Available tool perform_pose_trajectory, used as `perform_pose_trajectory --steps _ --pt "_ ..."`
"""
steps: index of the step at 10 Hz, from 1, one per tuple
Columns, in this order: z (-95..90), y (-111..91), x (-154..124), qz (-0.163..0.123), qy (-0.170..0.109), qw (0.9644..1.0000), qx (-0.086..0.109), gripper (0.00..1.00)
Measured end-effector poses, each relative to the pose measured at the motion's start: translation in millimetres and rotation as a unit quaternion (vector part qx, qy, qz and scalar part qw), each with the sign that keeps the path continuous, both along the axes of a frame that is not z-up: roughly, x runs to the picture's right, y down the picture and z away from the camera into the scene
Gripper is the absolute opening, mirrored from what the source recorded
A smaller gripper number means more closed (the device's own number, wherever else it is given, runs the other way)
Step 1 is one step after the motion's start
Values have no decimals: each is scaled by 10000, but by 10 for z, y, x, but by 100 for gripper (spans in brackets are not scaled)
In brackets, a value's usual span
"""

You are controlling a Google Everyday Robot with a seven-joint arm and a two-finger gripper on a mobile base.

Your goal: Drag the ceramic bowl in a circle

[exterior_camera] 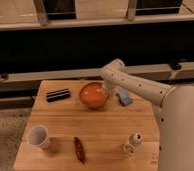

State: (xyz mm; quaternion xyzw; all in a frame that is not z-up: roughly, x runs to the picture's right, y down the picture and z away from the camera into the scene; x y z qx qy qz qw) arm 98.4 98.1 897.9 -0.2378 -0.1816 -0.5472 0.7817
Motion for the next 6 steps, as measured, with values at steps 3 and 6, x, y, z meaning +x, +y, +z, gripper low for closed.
perform_pose_trajectory --steps 3,6 --pt "-44 81 287 129 178 9998 -13 0" --pt "-189 253 369 173 189 9997 -45 0"
